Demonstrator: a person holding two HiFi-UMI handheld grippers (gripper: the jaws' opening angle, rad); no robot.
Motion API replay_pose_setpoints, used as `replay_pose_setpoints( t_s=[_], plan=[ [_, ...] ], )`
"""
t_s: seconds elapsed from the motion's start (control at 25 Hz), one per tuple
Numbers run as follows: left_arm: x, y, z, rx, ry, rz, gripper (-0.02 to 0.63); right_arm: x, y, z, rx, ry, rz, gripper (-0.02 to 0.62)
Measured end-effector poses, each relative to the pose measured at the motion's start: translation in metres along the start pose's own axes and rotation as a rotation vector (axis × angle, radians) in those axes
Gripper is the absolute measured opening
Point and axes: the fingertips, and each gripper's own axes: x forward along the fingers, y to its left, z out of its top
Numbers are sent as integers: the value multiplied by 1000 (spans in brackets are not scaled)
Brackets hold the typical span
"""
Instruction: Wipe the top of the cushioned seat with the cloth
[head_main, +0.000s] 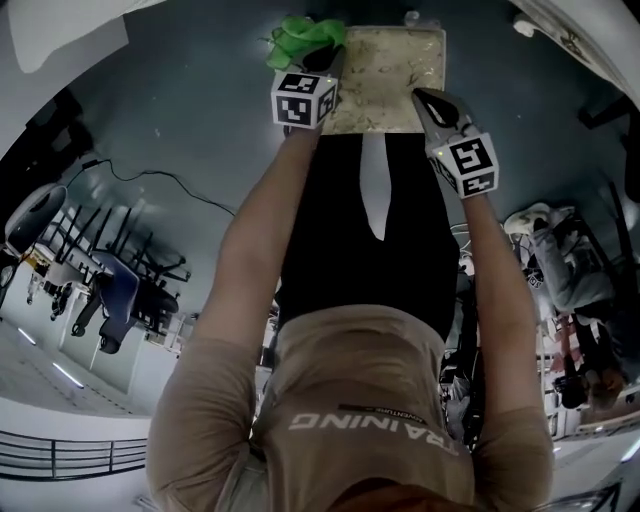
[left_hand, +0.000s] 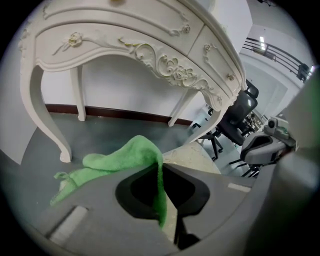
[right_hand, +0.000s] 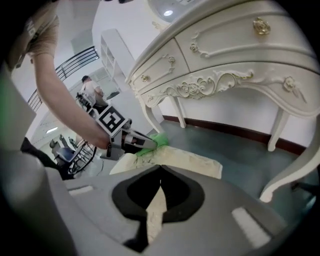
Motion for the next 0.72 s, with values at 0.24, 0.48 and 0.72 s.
replay_pose_setpoints(
  t_s=[0.24,0.48,0.72],
  plan=[
    [42,-79,13,26,23,-66,25,-36,-28,-13,-34,3,34,-5],
    [81,-146,27,23,10,-104,25,-69,-60,-15,-11,-36,22,-5],
    [111,-186,39,64,39,-129,25,-102,-87,-34,-15,-28,12,-5]
  ],
)
